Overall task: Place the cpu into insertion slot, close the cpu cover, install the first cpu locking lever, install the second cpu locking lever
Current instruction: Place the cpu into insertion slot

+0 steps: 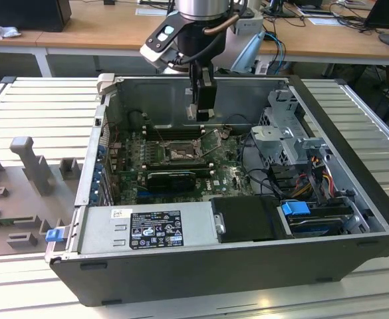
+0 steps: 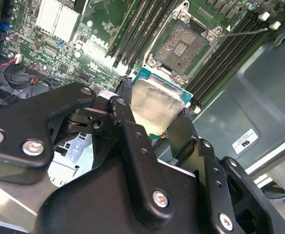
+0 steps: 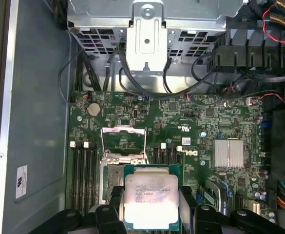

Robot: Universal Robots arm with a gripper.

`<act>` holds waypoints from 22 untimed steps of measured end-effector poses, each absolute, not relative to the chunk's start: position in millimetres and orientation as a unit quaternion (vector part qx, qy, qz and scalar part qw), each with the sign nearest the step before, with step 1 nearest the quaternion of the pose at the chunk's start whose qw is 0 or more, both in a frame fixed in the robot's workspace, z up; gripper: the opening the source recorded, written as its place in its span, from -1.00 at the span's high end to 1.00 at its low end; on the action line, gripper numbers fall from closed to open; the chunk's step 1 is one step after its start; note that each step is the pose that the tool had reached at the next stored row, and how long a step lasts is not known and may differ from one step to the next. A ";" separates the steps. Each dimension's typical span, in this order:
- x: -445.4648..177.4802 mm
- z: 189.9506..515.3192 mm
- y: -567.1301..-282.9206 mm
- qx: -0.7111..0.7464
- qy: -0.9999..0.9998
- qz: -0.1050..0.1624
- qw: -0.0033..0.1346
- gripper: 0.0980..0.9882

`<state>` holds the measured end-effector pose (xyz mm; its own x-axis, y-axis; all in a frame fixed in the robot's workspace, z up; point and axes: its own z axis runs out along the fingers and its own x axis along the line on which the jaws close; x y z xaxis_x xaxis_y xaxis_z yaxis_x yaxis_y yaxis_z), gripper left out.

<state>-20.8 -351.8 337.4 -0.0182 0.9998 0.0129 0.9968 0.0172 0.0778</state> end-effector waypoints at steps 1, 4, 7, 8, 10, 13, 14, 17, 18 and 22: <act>-20.7 335.3 -351.8 0.701 0.712 0.032 0.023 0.01; -20.7 329.5 -351.8 0.702 0.712 0.032 0.023 0.01; -20.7 326.0 -351.8 0.702 0.711 0.032 0.023 0.01; -20.7 324.7 -351.8 0.703 0.710 0.032 0.023 0.01; -20.7 320.7 -351.8 0.704 0.709 0.032 0.023 0.01; -20.7 316.9 -351.8 0.705 0.708 0.032 0.023 0.01; -20.7 316.1 -351.8 0.705 0.708 0.032 0.023 0.01; -20.7 313.4 -351.8 0.706 0.707 0.032 0.023 0.01; -20.7 311.9 -351.8 0.706 0.707 0.032 0.023 0.01; -20.8 302.5 -351.8 0.708 0.705 0.032 0.023 0.01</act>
<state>-20.8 -351.8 302.5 0.0031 0.9999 0.0129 0.9970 -0.0041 0.0778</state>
